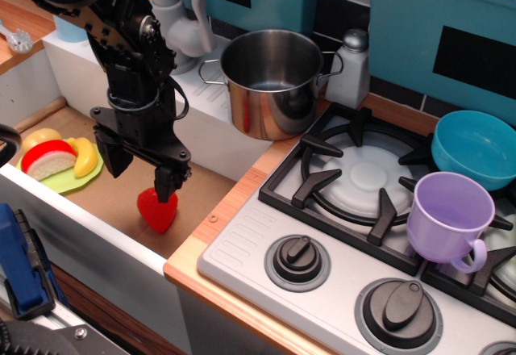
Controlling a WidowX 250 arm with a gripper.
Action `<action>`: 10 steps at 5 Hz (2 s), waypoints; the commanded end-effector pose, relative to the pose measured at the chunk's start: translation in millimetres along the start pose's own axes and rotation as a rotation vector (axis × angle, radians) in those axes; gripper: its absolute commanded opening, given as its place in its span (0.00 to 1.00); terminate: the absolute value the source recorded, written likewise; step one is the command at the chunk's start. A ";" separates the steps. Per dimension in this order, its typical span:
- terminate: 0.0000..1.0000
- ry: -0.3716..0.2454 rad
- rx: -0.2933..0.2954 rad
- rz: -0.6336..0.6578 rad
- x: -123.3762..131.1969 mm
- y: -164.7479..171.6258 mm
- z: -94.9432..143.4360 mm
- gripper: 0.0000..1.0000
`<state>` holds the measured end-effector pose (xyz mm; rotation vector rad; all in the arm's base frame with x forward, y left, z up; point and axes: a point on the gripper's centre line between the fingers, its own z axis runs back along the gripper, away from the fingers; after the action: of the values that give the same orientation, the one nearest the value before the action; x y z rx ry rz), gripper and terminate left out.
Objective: Put strawberry in pot
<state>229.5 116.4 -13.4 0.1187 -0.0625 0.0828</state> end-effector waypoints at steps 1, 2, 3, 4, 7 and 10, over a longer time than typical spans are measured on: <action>0.00 0.000 0.000 0.000 0.0 0.0 0.0 1.00; 0.00 -0.025 0.003 0.008 3.3 -0.8 -7.8 1.00; 0.00 -0.044 -0.008 0.002 6.1 -0.3 -17.6 1.00; 0.00 -0.064 -0.031 -0.003 8.4 1.0 -30.5 1.00; 0.00 -0.112 -0.057 0.015 6.4 2.1 -56.6 0.00; 0.00 -0.107 0.195 0.005 25.2 -7.4 73.1 0.00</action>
<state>257.4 86.5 72.5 0.3363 -0.0999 0.0549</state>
